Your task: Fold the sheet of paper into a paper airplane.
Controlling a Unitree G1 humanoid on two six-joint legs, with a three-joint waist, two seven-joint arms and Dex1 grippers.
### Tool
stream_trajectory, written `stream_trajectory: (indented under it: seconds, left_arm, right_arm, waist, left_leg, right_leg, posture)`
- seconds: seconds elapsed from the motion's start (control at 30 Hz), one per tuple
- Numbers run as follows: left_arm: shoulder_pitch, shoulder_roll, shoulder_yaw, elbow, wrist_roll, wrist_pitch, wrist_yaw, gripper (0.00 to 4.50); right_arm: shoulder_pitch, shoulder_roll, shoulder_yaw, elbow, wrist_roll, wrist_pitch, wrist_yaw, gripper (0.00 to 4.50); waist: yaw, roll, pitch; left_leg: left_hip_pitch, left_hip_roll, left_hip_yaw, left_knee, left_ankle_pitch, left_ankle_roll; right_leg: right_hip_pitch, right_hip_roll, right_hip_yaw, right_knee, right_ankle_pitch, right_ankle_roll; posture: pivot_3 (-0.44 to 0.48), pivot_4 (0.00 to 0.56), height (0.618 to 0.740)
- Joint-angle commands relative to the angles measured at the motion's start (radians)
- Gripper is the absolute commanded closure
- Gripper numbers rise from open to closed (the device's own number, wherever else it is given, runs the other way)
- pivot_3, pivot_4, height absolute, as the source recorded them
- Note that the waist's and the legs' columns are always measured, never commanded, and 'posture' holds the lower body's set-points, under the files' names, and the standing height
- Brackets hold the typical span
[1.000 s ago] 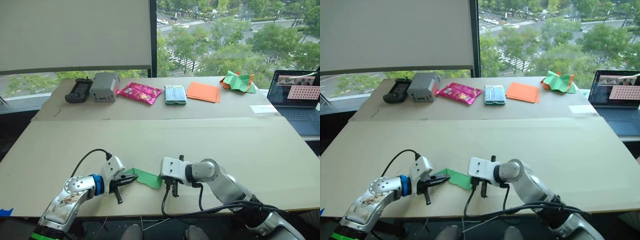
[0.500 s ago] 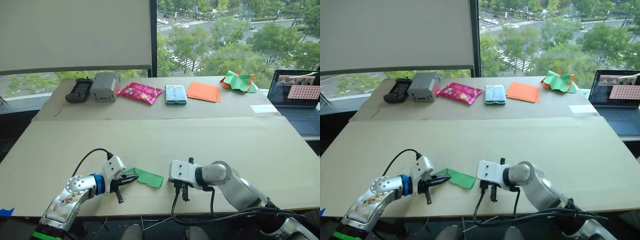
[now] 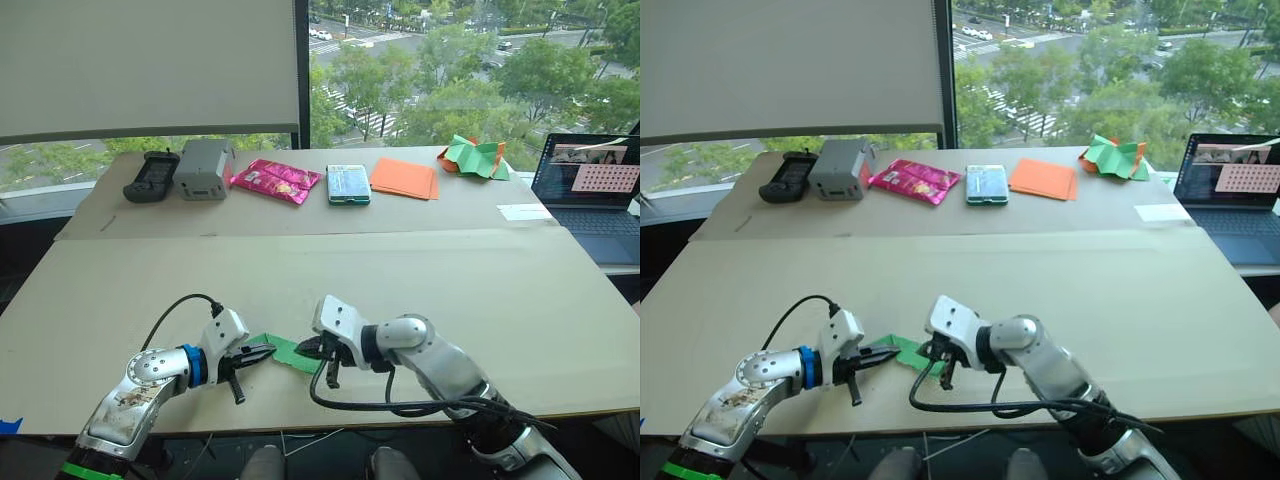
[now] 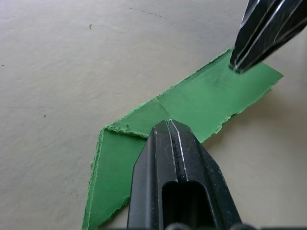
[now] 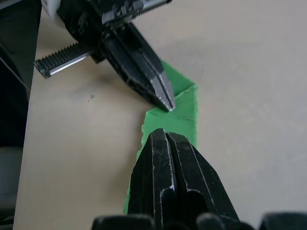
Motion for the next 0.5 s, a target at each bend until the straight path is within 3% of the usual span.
stream_trajectory:
  seconds: [0.03, 0.3, 0.5]
  left_arm:
    - [-0.002, 0.037, 0.016, 0.009, -0.002, 0.078, -0.010, 4.50]
    - [-0.151, 0.093, 0.083, -0.049, -0.145, 0.207, -0.117, 4.50]
    - [-0.263, 0.087, 0.011, 0.019, -0.131, 0.175, -0.214, 4.50]
  right_arm:
    - [-0.014, -0.002, 0.039, 0.073, -0.042, -0.029, -0.020, 4.42]
    - [-0.016, -0.001, 0.071, 0.174, -0.071, -0.003, -0.032, 4.42]
    - [-0.027, 0.001, 0.091, 0.186, -0.082, -0.003, -0.040, 4.42]
  waist:
    - [-0.003, 0.000, 0.000]
    - [-0.020, -0.004, 0.002]
    - [-0.023, -0.003, 0.001]
  left_leg:
    - [0.000, 0.000, 0.000, 0.000, 0.000, 0.000]
    - [0.002, 0.000, -0.002, -0.001, 0.000, 0.000]
    - [0.003, 0.001, -0.002, -0.001, 0.000, 0.000]
  right_leg:
    - [0.000, 0.000, 0.000, 0.000, 0.000, 0.000]
    - [0.000, 0.001, 0.000, 0.006, 0.000, 0.000]
    - [0.000, 0.001, -0.001, 0.005, 0.000, 0.000]
  posture:
    - [0.000, 0.150, 0.706]
    - [0.000, 0.150, 0.706]
    - [0.000, 0.150, 0.706]
